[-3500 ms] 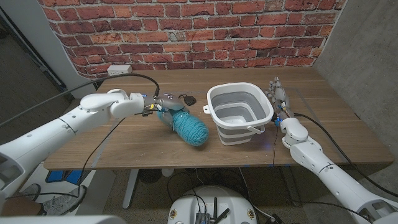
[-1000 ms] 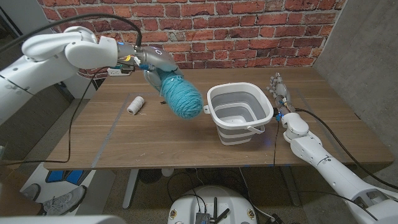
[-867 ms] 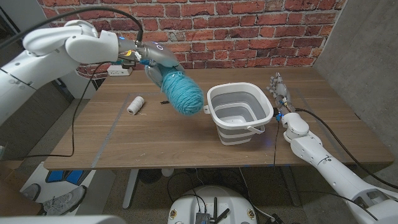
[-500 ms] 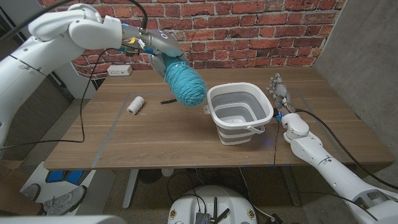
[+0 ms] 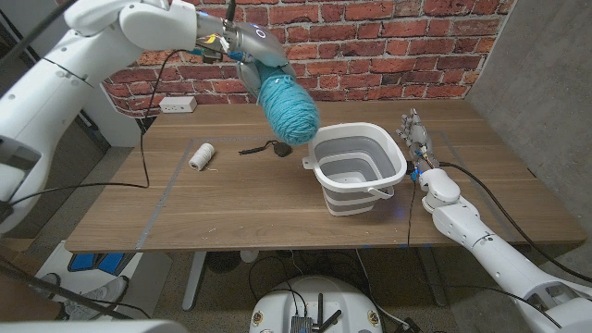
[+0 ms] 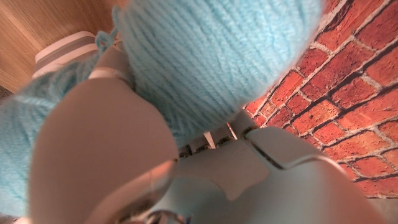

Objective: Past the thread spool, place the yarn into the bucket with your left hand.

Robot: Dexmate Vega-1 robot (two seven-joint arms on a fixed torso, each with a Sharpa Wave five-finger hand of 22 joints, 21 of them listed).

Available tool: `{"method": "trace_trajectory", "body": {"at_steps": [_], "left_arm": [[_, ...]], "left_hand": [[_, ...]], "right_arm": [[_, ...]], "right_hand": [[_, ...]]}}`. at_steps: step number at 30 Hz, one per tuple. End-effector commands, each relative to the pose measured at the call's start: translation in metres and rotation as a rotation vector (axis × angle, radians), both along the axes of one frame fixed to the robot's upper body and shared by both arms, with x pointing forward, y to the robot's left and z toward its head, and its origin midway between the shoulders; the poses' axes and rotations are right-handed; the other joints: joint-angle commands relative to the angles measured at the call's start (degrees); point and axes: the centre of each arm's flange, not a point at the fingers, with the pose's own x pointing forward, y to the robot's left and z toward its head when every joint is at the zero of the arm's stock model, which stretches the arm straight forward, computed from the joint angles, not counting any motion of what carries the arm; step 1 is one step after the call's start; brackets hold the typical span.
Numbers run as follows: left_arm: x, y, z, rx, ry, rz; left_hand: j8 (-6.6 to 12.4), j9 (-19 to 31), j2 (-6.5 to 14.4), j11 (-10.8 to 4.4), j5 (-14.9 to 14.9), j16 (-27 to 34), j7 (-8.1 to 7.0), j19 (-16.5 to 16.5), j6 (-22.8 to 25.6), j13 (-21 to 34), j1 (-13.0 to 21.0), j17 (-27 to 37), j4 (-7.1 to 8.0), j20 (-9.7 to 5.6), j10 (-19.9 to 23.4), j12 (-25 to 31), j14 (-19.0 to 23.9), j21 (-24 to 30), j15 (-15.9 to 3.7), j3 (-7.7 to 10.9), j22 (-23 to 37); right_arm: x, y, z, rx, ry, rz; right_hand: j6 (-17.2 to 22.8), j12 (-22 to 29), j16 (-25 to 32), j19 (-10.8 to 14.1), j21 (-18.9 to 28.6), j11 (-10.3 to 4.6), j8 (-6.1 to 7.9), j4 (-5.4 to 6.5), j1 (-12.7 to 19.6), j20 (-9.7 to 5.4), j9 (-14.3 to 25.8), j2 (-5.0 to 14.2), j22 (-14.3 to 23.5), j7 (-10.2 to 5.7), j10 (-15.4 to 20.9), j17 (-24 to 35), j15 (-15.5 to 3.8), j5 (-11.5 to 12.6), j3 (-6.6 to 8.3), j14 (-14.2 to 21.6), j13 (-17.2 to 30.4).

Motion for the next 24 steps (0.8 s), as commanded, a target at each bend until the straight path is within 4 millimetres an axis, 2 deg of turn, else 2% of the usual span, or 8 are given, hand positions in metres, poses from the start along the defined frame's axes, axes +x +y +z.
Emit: {"method": "trace_trajectory", "body": {"at_steps": [1,13,24], "left_arm": [[0.006,-0.036,0.012,0.052,-0.044,-0.087],[0.011,-0.075,0.009,0.169,-0.143,-0.173],[0.022,-0.102,-0.011,0.212,-0.236,-0.211]], "left_hand": [[0.17,0.2,8.62,0.07,0.23,0.1,0.18,0.52,1.08,0.17,1.85,0.16,-0.18,-8.51,0.8,0.22,0.55,0.39,-9.66,0.43,0.07],[0.27,0.27,8.63,0.06,0.29,0.05,0.2,0.5,1.51,0.36,1.88,0.36,-0.25,-8.52,1.39,0.11,1.02,0.64,-9.68,0.45,0.07],[0.17,0.34,8.64,0.01,0.35,-0.03,-0.21,0.2,1.4,0.49,2.0,0.52,-0.32,-8.55,1.56,-0.08,1.26,0.72,-9.69,0.49,0.06]], "right_arm": [[-0.001,-0.001,-0.002,0.011,-0.019,0.005],[0.004,0.003,-0.004,0.022,-0.036,0.019],[0.004,0.004,-0.006,0.031,-0.041,0.021]], "right_hand": [[0.23,0.59,0.54,0.14,0.21,0.0,0.3,-0.02,-0.6,-0.24,0.19,2.97,0.13,0.04,0.1,0.14,0.12,0.1,0.3,-0.38,0.11],[0.25,0.57,0.57,0.16,0.22,0.07,0.29,-0.02,-0.65,-0.3,0.19,2.95,0.13,0.11,0.06,0.08,0.07,0.09,0.4,-0.36,0.11],[0.25,0.58,0.58,0.2,0.23,-0.04,0.28,-0.02,-0.69,-0.24,0.19,2.92,0.13,0.0,0.09,0.04,0.06,0.07,0.48,-0.4,0.11]]}}
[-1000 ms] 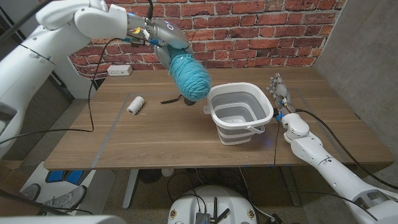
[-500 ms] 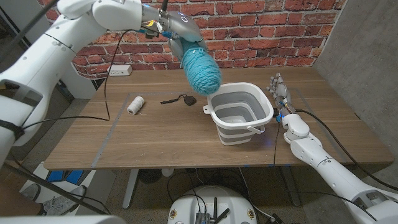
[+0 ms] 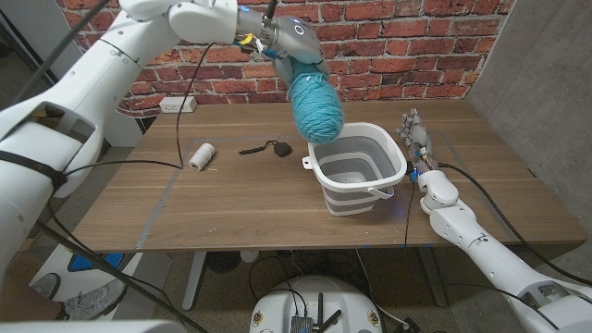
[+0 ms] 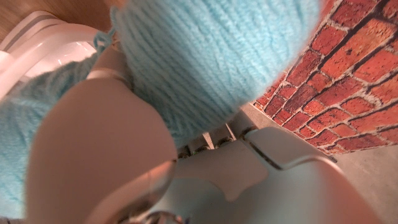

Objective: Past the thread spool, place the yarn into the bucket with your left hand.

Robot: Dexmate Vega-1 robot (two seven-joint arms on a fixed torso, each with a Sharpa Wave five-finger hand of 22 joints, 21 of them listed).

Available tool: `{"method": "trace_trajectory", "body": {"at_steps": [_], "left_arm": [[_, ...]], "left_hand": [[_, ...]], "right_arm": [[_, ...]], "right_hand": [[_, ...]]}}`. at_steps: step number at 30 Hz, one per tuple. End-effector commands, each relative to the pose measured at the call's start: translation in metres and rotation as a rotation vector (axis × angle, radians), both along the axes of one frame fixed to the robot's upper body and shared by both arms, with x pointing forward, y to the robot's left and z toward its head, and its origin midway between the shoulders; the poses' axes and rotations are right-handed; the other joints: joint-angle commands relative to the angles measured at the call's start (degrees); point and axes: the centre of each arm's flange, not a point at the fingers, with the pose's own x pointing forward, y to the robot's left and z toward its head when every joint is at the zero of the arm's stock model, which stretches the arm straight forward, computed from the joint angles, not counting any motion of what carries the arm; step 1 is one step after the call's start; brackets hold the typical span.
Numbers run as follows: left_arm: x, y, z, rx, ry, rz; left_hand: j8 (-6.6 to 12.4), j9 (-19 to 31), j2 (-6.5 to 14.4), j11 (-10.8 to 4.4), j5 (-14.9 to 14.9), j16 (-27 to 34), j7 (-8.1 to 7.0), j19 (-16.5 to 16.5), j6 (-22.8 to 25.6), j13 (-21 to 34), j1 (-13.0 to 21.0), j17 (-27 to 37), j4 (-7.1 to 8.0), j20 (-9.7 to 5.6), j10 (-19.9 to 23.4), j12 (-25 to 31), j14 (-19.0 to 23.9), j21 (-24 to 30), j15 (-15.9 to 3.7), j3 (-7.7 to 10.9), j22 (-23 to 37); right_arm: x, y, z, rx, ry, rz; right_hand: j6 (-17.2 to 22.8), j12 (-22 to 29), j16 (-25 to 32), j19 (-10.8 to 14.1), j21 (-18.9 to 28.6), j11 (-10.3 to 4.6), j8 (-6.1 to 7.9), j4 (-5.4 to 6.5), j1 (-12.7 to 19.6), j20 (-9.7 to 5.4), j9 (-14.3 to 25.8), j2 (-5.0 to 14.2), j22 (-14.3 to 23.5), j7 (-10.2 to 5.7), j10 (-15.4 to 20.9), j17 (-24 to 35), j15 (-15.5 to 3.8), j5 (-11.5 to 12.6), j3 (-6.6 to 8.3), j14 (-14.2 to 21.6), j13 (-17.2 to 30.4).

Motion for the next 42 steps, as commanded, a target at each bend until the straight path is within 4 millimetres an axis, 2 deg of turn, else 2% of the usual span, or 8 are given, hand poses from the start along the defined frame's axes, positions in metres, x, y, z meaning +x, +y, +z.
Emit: {"method": "trace_trajectory", "body": {"at_steps": [1,19,33,42], "left_arm": [[0.011,-0.034,-0.015,0.055,-0.077,-0.059],[0.036,-0.062,-0.03,0.07,-0.154,-0.126],[0.045,-0.084,-0.044,0.082,-0.18,-0.175],[0.053,-0.097,-0.048,0.124,-0.271,-0.219]], "left_hand": [[0.24,0.31,8.71,-0.08,0.38,0.26,-0.32,0.14,0.68,0.11,2.03,0.3,0.03,-8.56,0.44,0.03,0.9,0.4,-9.69,0.2,0.06],[0.3,0.42,8.45,-0.13,0.53,0.54,-0.61,-0.09,1.02,0.47,2.6,0.99,-0.16,-8.52,0.89,-0.34,1.8,0.76,-9.72,0.12,0.08],[0.23,0.49,8.43,-0.15,0.6,0.5,-0.72,-0.17,1.0,0.77,2.86,1.44,-0.12,-8.5,1.17,-0.63,2.07,1.12,-9.72,0.08,0.14],[0.28,0.53,8.51,-0.09,0.64,0.48,-0.74,-0.24,1.25,0.97,2.93,1.72,-0.04,-8.48,1.35,-0.8,2.27,1.35,-9.73,0.05,0.17]], "right_arm": [[0.001,0.002,-0.002,0.008,-0.008,0.006],[0.002,0.0,-0.005,0.023,-0.008,0.004],[0.003,-0.001,-0.006,0.032,-0.018,0.008],[0.0,-0.004,-0.007,0.038,-0.029,0.011]], "right_hand": [[0.25,0.57,0.15,0.19,0.23,-0.01,0.28,0.01,-0.69,-0.24,0.19,2.92,0.13,0.03,0.07,0.03,0.09,0.07,0.47,-0.37,0.11],[0.31,0.56,0.19,0.19,0.23,-0.01,0.28,0.01,-0.76,-0.25,0.18,2.88,0.13,0.08,0.04,-0.02,0.11,0.04,0.59,-0.39,0.11],[0.26,0.54,0.22,0.16,0.22,0.0,0.25,0.01,-0.8,-0.19,0.19,2.85,0.13,0.07,-0.01,-0.07,0.06,0.02,0.69,-0.42,0.11],[0.26,0.54,0.26,0.21,0.23,0.03,0.25,0.02,-0.82,-0.23,0.18,2.84,0.13,0.1,-0.01,-0.09,0.05,0.01,0.76,-0.37,0.11]]}}
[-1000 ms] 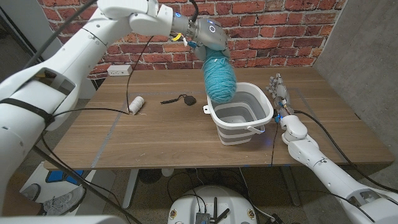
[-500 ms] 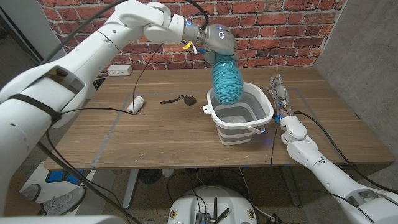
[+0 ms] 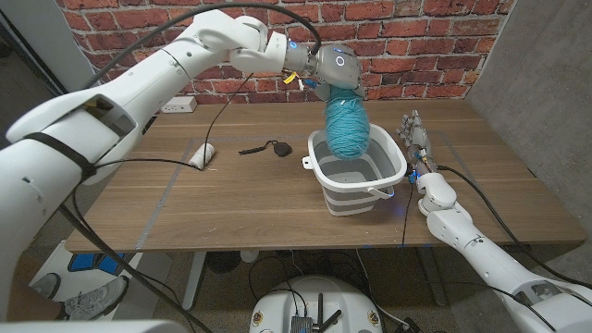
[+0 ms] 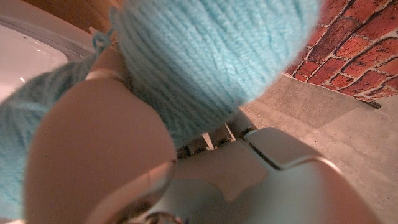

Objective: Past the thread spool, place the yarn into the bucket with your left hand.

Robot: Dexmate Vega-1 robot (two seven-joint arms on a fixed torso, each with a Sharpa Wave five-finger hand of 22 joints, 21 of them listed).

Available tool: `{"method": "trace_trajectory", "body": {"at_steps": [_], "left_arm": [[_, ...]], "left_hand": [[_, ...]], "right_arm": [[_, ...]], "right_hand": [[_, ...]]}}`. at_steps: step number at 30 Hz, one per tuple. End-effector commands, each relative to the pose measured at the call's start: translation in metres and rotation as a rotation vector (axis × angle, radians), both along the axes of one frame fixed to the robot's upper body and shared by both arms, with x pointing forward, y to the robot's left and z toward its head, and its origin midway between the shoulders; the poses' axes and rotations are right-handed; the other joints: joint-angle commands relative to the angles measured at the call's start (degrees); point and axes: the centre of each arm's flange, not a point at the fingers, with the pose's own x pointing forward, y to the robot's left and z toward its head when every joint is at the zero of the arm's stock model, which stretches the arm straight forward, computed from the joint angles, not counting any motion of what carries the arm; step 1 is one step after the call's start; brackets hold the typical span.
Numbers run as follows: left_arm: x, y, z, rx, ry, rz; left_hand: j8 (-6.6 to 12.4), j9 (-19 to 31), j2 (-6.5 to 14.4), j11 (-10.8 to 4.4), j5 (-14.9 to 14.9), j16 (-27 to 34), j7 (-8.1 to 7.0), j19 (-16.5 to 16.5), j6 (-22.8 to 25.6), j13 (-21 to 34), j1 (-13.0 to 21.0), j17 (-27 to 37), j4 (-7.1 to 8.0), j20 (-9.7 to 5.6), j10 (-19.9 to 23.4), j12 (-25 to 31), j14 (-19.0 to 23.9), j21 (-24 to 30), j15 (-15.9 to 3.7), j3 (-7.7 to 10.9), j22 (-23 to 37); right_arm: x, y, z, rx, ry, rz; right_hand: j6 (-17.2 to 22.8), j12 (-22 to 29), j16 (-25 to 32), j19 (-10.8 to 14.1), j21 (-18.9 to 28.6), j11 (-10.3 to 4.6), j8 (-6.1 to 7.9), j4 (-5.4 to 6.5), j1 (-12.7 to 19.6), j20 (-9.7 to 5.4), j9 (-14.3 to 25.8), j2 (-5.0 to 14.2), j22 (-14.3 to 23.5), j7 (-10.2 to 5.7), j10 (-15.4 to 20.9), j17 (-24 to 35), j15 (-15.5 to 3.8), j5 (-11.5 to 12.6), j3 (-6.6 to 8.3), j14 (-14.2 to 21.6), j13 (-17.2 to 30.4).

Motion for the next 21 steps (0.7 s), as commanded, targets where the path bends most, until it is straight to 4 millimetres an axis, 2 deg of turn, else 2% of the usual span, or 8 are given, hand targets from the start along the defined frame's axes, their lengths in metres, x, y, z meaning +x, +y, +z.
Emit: {"method": "trace_trajectory", "body": {"at_steps": [1,21], "left_arm": [[0.012,-0.022,-0.012,0.054,-0.077,-0.05],[0.01,-0.052,-0.039,0.132,-0.103,-0.119]], "left_hand": [[0.21,0.31,8.51,-0.03,0.18,0.25,-0.56,-0.25,1.11,0.33,2.94,0.27,0.05,-8.48,0.63,-0.08,0.54,0.3,-9.43,0.15,0.16],[0.06,0.4,8.39,-0.06,0.27,-0.14,-0.75,-0.66,0.93,0.75,3.08,0.72,0.06,-8.48,0.92,-0.51,0.51,0.7,-9.43,0.07,0.19]], "right_arm": [[-0.003,-0.003,-0.001,0.011,-0.016,0.004],[-0.003,-0.01,-0.006,0.021,-0.024,0.01]], "right_hand": [[0.26,0.54,0.25,0.2,0.23,0.03,0.25,0.04,-0.51,-0.2,0.19,3.14,0.13,0.1,-0.02,0.19,0.04,0.01,0.34,-0.41,0.11],[0.37,0.54,0.29,0.27,0.25,-0.01,0.28,0.01,-0.51,-0.24,0.19,3.1,0.13,0.14,-0.04,0.11,0.1,-0.02,0.49,-0.34,0.11]]}}
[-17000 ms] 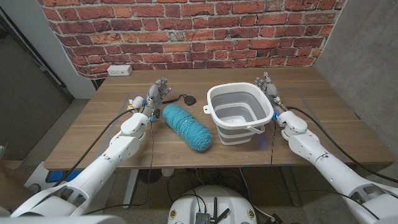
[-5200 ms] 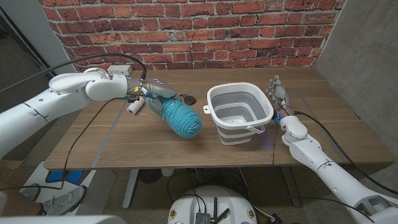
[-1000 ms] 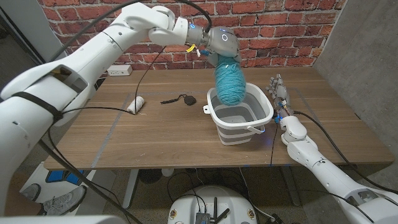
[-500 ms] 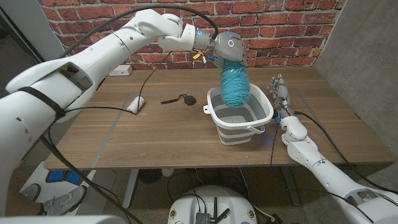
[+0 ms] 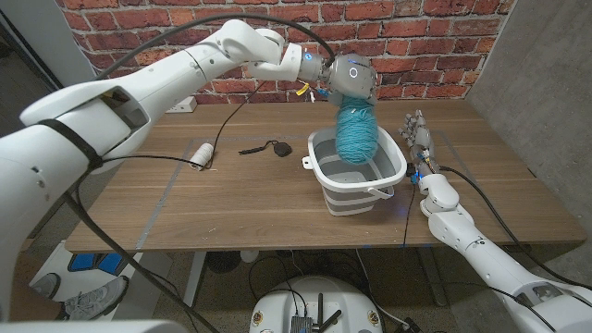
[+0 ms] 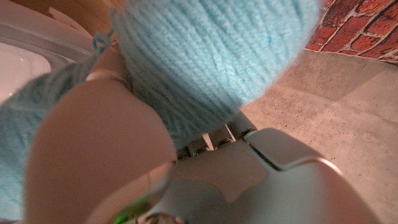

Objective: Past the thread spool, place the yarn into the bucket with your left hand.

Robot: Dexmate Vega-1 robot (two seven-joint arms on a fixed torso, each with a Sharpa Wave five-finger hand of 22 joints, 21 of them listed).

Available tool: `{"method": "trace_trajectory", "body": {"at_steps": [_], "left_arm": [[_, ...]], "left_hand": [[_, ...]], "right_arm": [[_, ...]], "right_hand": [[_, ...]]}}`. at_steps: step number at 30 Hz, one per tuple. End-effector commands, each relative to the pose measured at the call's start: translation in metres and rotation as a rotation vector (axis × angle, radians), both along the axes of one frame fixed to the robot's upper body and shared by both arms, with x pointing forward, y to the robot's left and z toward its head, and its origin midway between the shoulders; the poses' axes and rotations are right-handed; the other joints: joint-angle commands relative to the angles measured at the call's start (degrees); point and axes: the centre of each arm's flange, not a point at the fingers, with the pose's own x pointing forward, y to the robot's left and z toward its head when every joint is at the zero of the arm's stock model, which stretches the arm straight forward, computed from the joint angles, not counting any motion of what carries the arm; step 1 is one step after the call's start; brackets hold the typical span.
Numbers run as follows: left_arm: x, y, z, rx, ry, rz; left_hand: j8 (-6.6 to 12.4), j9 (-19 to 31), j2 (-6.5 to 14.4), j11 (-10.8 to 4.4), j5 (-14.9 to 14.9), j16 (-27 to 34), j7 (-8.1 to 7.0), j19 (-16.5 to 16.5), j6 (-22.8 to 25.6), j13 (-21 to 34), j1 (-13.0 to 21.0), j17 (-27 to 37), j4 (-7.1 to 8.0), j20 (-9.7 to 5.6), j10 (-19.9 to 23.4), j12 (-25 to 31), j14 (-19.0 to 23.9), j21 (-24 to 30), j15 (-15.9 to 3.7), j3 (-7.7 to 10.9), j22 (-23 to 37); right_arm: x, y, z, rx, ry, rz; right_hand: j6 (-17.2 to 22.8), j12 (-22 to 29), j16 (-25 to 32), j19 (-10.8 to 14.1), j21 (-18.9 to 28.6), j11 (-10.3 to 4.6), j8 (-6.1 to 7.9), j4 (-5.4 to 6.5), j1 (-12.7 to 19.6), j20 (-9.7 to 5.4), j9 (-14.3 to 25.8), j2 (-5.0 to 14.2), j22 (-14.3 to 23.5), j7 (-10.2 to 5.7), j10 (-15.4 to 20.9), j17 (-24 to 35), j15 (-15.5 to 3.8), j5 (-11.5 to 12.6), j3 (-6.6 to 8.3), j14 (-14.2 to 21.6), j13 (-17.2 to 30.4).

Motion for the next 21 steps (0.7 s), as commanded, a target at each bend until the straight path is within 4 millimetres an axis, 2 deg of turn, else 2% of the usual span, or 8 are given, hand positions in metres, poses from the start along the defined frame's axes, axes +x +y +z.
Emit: {"method": "trace_trajectory", "body": {"at_steps": [1,21], "left_arm": [[-0.003,-0.017,-0.016,0.05,-0.027,-0.036],[-0.007,-0.03,-0.034,0.109,-0.032,-0.048]], "left_hand": [[0.49,0.02,8.38,-0.09,0.29,-0.16,-0.73,-0.24,0.94,0.25,3.09,0.37,0.07,-8.46,0.42,-0.1,0.53,0.46,-9.43,0.06,0.19],[-0.02,-0.04,8.25,-0.13,0.43,-0.88,-1.23,-1.1,0.5,0.78,2.97,0.87,0.16,-8.37,0.15,-0.97,0.4,0.77,-9.41,0.0,0.06]], "right_arm": [[0.0,-0.003,-0.005,0.008,-0.003,0.006],[-0.001,-0.005,-0.01,0.028,-0.013,0.006]], "right_hand": [[0.33,0.55,0.28,0.25,0.24,-0.01,0.26,0.01,-0.52,-0.21,0.19,3.1,0.13,0.16,-0.02,0.09,0.1,-0.03,0.5,-0.37,0.11],[0.52,0.56,0.3,0.27,0.24,0.04,0.32,-0.01,-0.53,-0.24,0.19,3.05,0.13,0.21,0.0,0.03,0.07,-0.08,0.62,-0.38,0.11]]}}
